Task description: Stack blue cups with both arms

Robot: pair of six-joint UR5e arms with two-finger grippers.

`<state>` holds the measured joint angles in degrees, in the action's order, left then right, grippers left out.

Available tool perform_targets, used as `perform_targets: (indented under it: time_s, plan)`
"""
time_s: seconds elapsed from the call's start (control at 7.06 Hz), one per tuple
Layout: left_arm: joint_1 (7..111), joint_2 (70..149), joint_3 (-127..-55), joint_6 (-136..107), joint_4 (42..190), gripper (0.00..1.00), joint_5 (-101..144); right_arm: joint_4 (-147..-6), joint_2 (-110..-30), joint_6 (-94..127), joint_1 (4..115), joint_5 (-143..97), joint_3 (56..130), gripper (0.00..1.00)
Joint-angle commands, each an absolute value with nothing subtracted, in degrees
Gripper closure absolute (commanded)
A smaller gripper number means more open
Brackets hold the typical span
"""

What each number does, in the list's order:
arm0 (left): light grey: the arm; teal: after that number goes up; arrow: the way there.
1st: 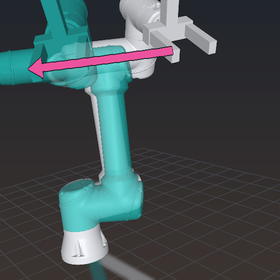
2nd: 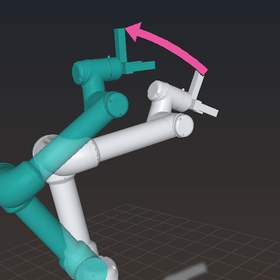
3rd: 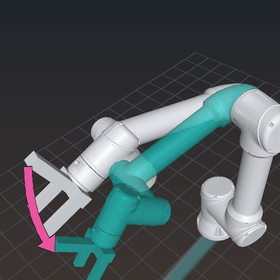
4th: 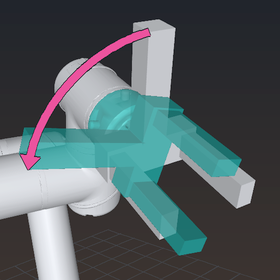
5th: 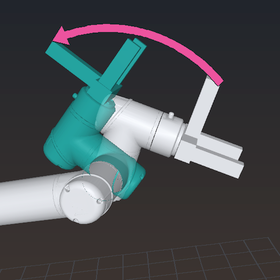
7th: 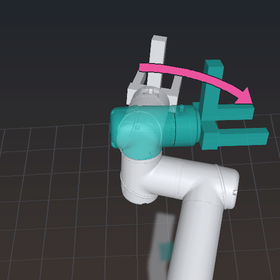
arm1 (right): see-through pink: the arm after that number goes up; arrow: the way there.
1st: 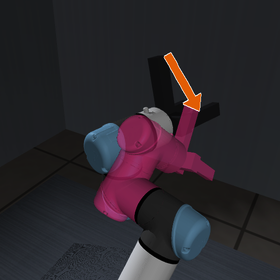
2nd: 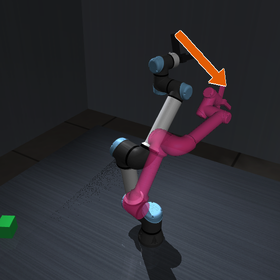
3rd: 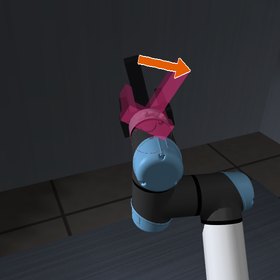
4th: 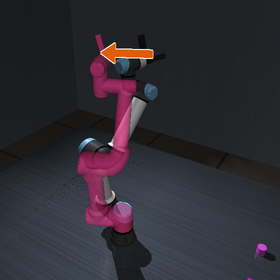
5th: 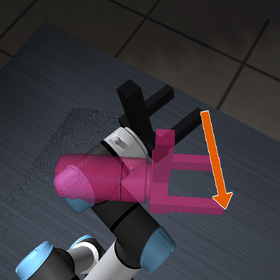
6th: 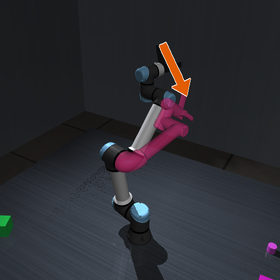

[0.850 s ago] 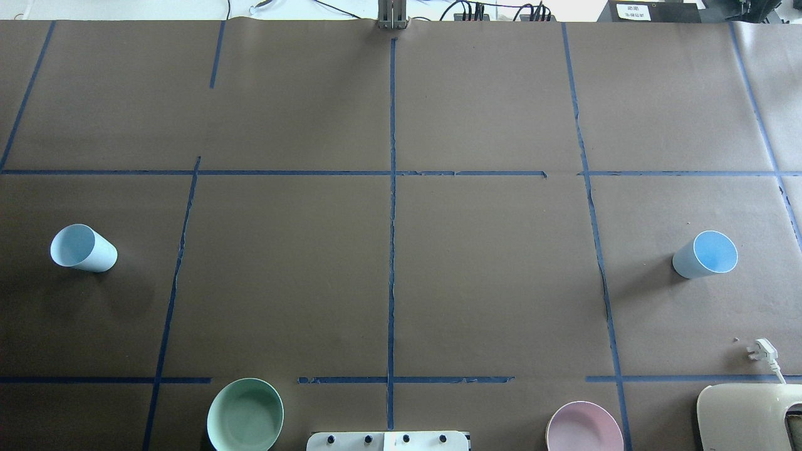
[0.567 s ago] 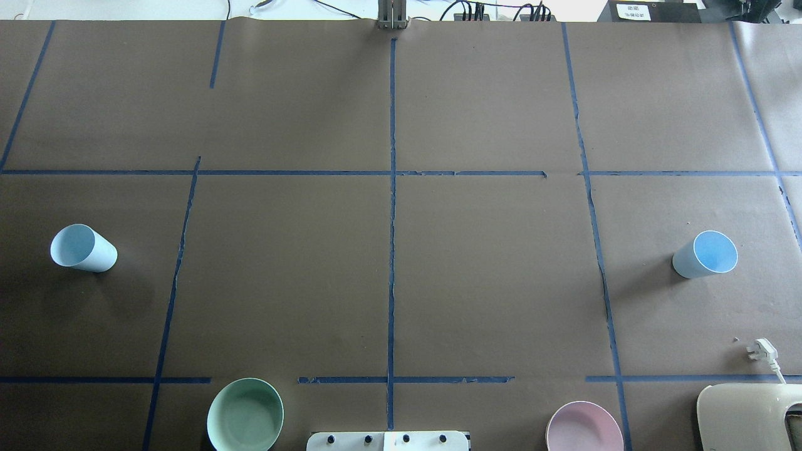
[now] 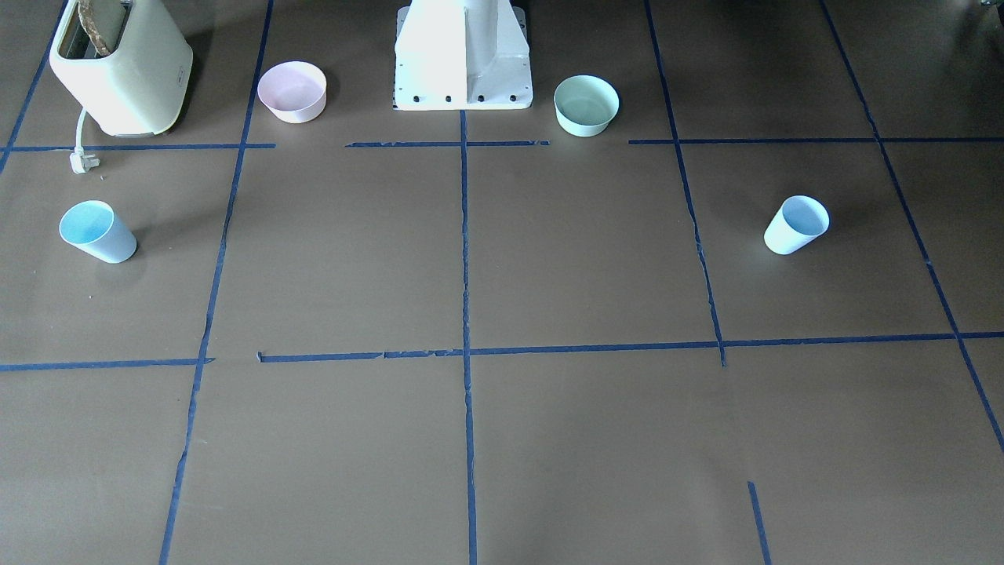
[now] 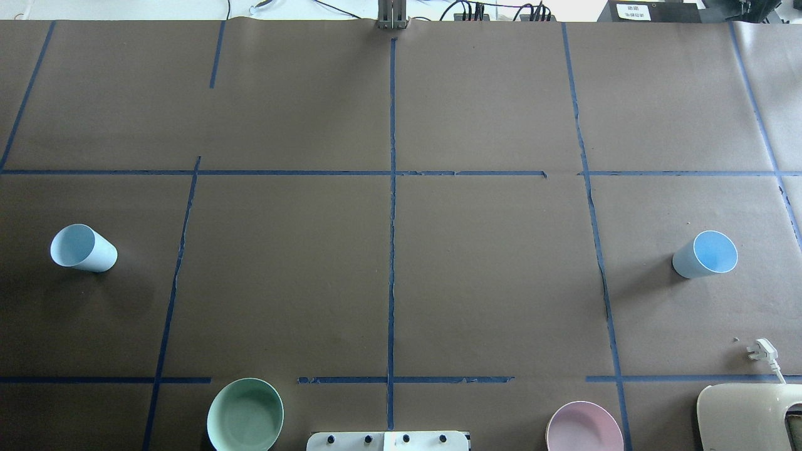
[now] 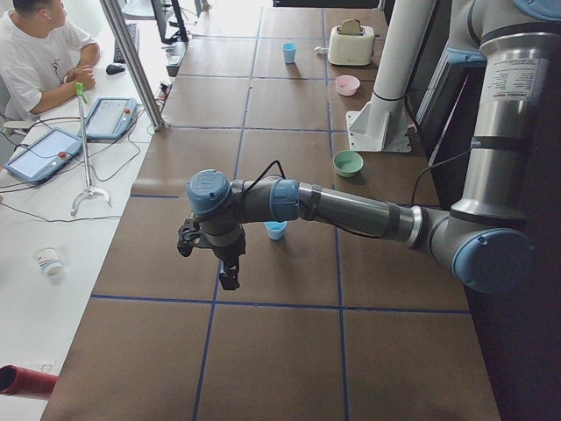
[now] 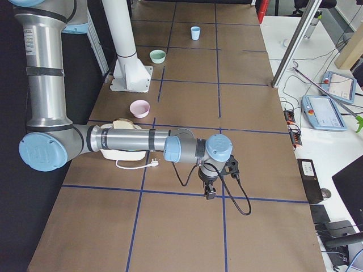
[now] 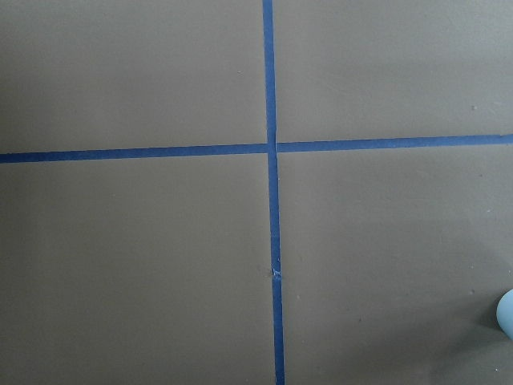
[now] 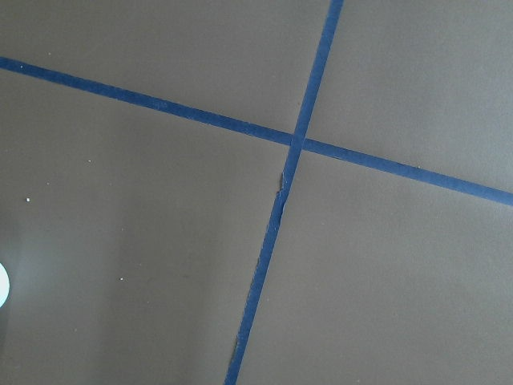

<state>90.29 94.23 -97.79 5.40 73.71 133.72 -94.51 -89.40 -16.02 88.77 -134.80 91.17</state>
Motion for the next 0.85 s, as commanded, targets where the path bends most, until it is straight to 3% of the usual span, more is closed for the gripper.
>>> perform_targets:
  time_s: [0.0,0.71]
  plan:
    - [90.2,93.6,-97.3,5.5,73.9,0.0,133.9,-94.4,-89.2,-16.3,88.7,-134.8,91.3,0.0]
    - [90.2,92.2,-97.5,5.8,78.8,0.0,134.0,-94.5,-89.5,-16.6,88.7,-135.9,91.8,0.0]
